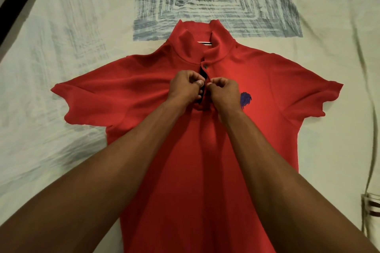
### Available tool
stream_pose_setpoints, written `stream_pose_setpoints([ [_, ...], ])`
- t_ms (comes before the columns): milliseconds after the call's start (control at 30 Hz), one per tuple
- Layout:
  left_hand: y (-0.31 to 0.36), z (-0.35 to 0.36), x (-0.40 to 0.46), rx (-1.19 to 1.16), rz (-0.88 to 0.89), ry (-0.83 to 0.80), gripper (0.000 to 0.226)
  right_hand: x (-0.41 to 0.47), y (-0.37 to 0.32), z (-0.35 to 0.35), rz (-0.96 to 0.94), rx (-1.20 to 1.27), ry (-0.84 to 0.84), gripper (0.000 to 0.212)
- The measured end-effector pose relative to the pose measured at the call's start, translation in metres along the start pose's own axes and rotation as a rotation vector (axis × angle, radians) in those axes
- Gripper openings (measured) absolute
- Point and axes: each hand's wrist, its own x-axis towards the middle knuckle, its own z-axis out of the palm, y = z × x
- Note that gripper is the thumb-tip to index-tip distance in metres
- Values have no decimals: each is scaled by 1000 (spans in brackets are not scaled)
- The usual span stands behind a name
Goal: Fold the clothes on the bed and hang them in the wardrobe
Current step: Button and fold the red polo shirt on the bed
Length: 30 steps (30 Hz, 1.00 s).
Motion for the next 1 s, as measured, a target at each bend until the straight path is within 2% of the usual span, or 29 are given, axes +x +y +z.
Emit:
stream_pose_setpoints([
  [67,3,-1,-1,2,-21,-10,28,-9,-9,-3,8,-17,1,10],
  [167,6,-3,-2,17,-37,-8,24,-16,-16,-8,50,51,-65,30],
  [233,6,-4,-3,49,-26,-10,17,-13,-15,-9,61,54,-71,35],
  [400,9,-9,-7,70,-18,-36,16,-10,-9,1,33,-25,-29,15],
  [600,16,-6,-1,314,90,47,14,-11,-9,7,-3,-149,26,33],
  [700,15,-8,4,381,140,71,20,-7,-5,7,-13,-143,29,30],
  [900,0,-9,11,345,240,66,29,-6,-8,6,-46,-234,51,12],
  [1000,-8,-10,13,280,254,46,29,-2,-10,6,-34,-272,27,12],
])
